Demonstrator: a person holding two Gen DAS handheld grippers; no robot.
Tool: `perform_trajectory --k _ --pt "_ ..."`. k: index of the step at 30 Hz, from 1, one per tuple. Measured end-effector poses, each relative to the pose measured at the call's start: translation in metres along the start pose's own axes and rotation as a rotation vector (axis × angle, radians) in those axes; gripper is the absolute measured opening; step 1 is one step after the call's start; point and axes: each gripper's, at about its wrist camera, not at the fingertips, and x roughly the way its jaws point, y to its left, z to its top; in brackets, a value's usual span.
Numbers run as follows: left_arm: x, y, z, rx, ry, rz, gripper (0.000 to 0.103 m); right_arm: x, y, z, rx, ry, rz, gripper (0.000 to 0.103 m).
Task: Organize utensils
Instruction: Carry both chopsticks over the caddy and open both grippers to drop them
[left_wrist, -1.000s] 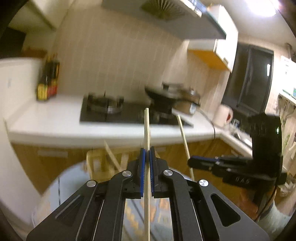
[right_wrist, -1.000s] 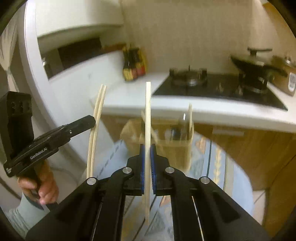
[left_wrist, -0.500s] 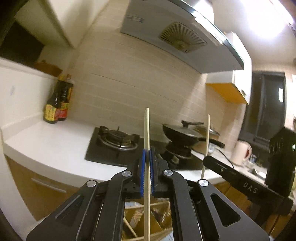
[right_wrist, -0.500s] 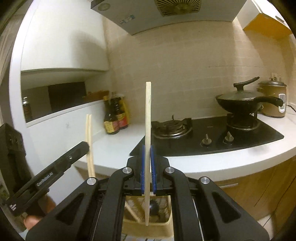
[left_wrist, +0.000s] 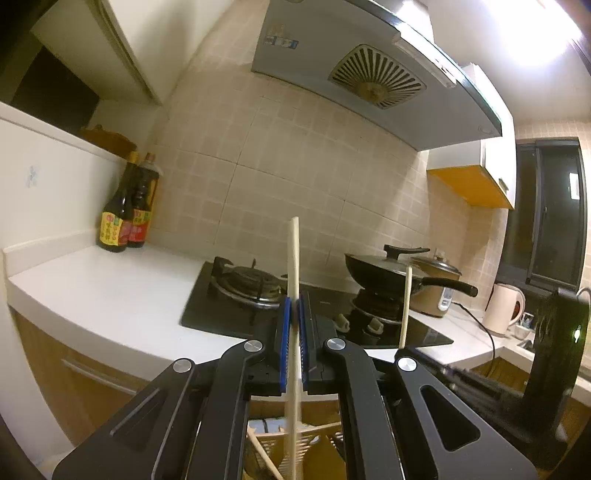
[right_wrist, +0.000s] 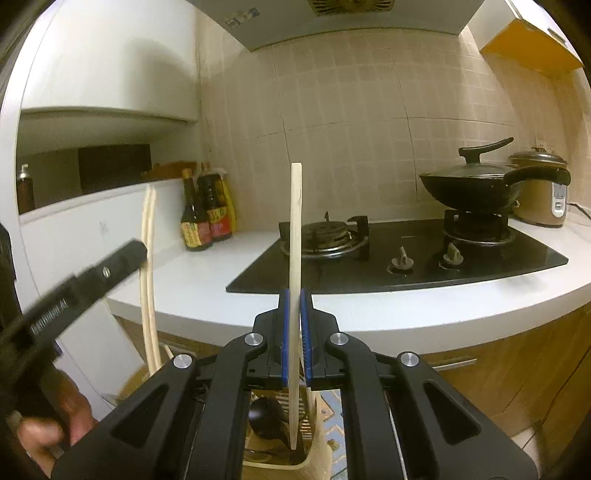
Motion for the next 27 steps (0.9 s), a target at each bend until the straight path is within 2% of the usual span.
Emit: perform_trajectory --k 8,15,16,18,19,20,24,26,27 --pt "0.009 0.007 -0.011 -0.005 0.010 0.022 0.003 0.003 0.003 -0.006 -0.009 0.010 -0.008 0.004" --pt "0.007 0.008 -0.027 -0.006 0.062 -0.012 0.004 -0.003 0.000 -0.017 -0.007 0.019 -0.009 0.005" --pt "0.005 0.009 -0.028 -0.010 0.069 -0.024 0.007 -0.005 0.000 -0.018 -0.003 0.020 -0.004 0.005" --pt "-0.005 0.010 -0.028 -0.003 0.087 -0.031 0.026 -0.014 -0.004 -0.022 0.015 0.023 0.011 0.006" --pt "-0.009 0.011 -0.028 -0.005 0.093 -0.037 0.049 -0.017 -0.005 -0.023 0.024 0.030 0.019 0.006" --pt "-0.013 0.013 -0.028 -0.011 0.100 -0.042 0.056 -0.021 -0.007 -0.025 0.035 0.041 0.032 0.008" --pt "-0.034 0.017 -0.030 -0.001 0.145 -0.058 0.058 -0.039 -0.016 -0.034 0.072 0.088 0.056 0.011" --pt "-0.048 0.016 -0.032 0.018 0.164 -0.059 0.067 -0.049 -0.019 -0.040 0.091 0.109 0.066 0.013" --pt "-0.058 0.017 -0.033 0.027 0.171 -0.056 0.071 -0.055 -0.021 -0.044 0.101 0.125 0.073 0.019"
